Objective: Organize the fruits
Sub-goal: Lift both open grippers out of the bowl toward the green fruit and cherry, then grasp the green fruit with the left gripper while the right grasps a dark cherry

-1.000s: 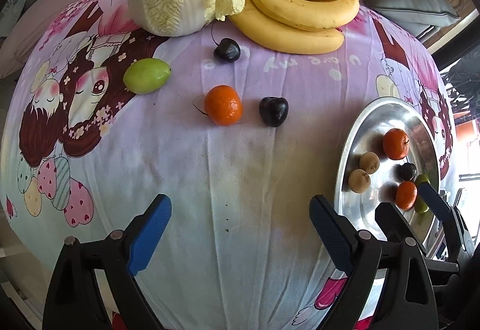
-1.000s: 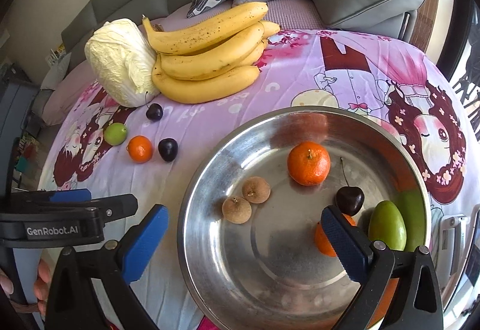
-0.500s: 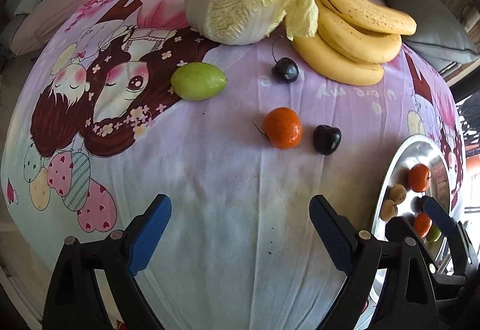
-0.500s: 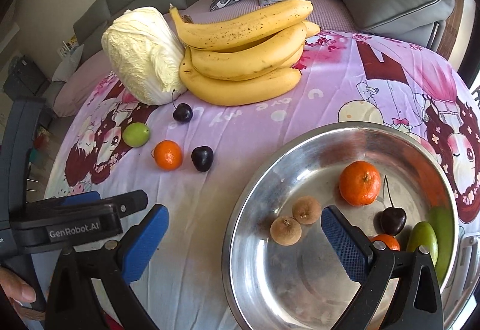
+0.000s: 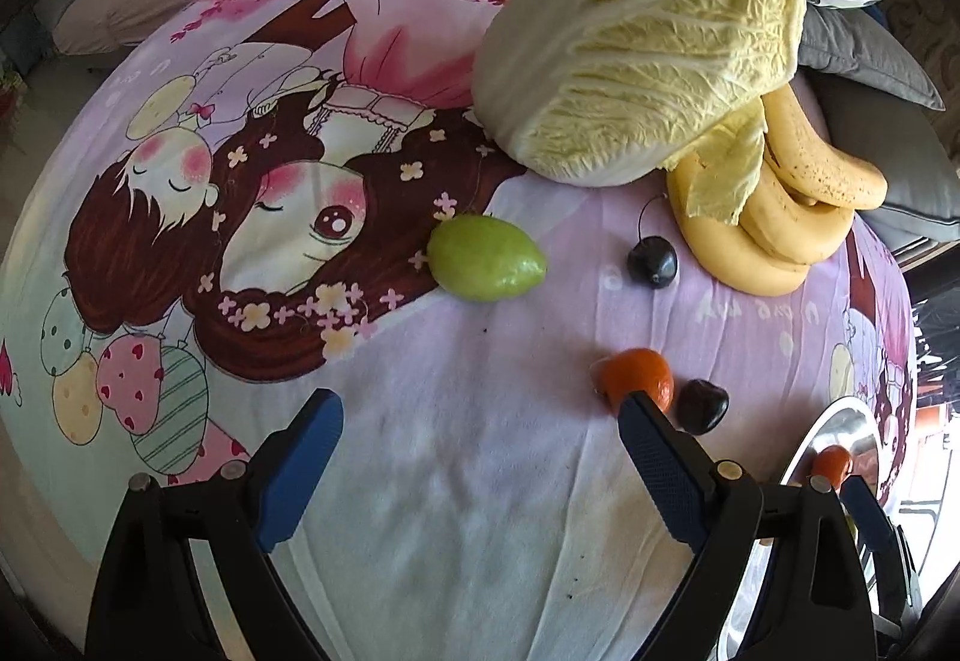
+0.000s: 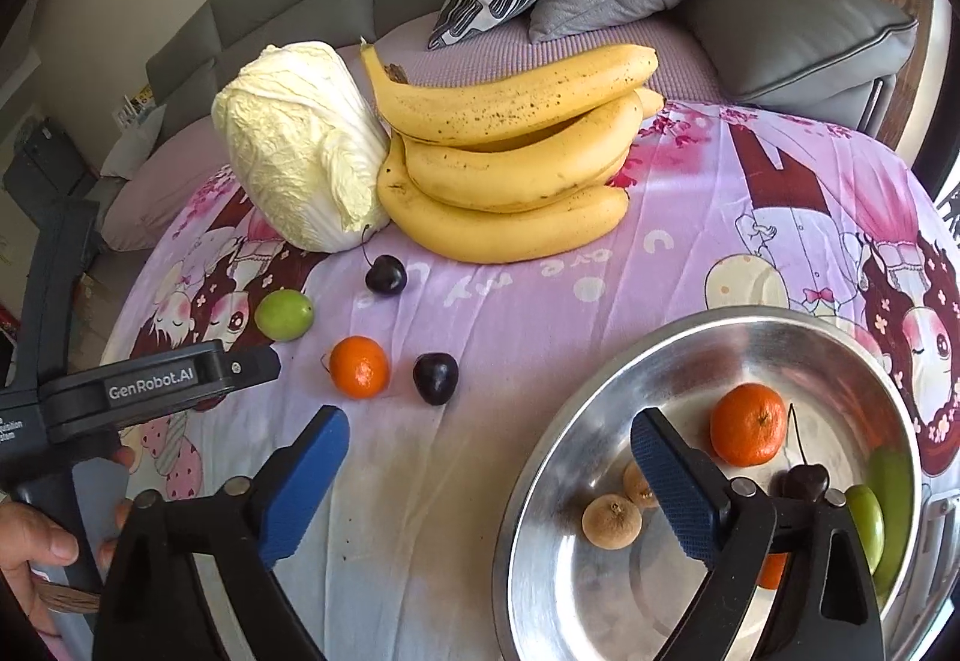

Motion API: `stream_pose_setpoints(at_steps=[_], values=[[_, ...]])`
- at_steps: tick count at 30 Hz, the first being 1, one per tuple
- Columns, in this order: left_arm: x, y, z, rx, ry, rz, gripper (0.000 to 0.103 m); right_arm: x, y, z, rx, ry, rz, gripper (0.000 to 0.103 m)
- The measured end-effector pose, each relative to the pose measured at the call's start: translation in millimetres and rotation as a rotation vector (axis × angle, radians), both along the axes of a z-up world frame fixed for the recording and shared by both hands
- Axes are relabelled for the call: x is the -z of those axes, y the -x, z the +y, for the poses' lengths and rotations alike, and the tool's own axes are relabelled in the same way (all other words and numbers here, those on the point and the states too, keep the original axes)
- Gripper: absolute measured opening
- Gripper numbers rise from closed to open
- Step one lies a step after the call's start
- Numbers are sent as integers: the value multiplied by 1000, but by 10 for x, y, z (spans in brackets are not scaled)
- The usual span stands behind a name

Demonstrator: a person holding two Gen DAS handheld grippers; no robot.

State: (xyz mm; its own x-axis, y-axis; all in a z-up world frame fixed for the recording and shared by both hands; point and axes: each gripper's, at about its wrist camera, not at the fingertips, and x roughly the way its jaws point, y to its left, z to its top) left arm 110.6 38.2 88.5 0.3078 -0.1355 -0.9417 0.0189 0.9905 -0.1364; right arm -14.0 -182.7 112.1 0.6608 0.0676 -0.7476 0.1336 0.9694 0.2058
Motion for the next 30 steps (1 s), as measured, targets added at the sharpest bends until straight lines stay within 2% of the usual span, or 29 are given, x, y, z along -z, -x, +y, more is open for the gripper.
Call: stream_pose_setpoints(at_steps=[4, 9, 19, 26, 30], values=[[6, -140, -64, 11, -14, -13, 93, -29, -109, 59, -10, 12, -8, 89], [81, -308, -53, -8, 1, 2, 93, 16, -227, 135, -21, 21, 9, 78], [153, -588, 32, -10, 27, -9, 92, 87, -455, 239, -37, 41, 23, 72], [258, -783, 57, 1, 67, -15, 88, 201, -567, 299, -54, 53, 52, 57], [332, -827, 44, 6, 80, 7, 80, 276, -605, 336, -63, 64, 74, 51]])
